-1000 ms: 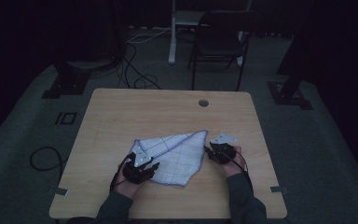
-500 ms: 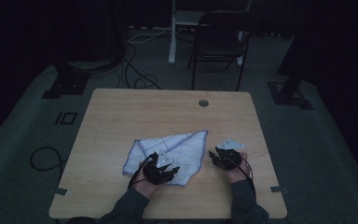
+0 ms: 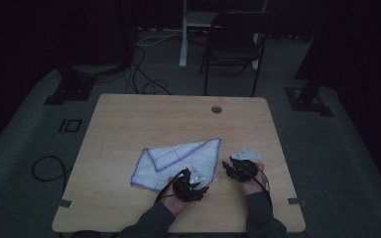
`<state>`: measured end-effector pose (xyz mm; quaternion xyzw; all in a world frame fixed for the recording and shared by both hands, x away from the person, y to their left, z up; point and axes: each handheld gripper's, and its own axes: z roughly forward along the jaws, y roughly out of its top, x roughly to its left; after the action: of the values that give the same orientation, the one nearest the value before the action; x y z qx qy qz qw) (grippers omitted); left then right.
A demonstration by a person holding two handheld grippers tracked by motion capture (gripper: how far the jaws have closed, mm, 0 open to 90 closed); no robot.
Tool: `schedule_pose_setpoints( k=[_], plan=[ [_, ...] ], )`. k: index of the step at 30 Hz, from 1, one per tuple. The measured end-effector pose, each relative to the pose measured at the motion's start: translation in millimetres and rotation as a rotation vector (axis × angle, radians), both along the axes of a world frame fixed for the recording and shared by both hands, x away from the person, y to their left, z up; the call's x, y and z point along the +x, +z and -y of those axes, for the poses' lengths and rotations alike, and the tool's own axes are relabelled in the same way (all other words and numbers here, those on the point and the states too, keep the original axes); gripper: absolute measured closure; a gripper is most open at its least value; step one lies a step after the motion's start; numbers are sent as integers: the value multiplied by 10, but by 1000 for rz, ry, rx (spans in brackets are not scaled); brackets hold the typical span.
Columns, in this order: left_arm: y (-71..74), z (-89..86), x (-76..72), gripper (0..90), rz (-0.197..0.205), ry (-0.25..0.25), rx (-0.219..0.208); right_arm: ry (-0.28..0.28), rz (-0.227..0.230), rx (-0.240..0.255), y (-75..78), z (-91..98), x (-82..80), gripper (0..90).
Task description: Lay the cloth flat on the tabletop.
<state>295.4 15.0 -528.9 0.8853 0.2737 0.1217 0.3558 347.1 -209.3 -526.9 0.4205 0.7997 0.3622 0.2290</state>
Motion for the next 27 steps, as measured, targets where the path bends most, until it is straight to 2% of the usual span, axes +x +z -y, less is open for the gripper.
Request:
schedule_pose_setpoints(
  k=[2,5,10,14,16,19,27],
  plan=[
    [-18,2,26,722,-13,18,16,-2,4,2,2,7,1,590],
    [43,-44,45,851,-5,32,-7,-7,3,16,9,23,0,590],
    [153,-185,132,869,32,86,-18,-6,5,16,2,23,3,590],
    [137,-320,236,856,19,147,-28,-6,2,15,-2,17,2,590],
    [97,-353,267,835,7,160,-8,-5,0,13,-7,18,6,590],
    [9,-338,248,814,-18,133,12,-2,-1,12,-12,12,7,589],
    [-54,-140,-12,800,-2,9,7,3,1,9,-10,-2,2,583]
  ],
)
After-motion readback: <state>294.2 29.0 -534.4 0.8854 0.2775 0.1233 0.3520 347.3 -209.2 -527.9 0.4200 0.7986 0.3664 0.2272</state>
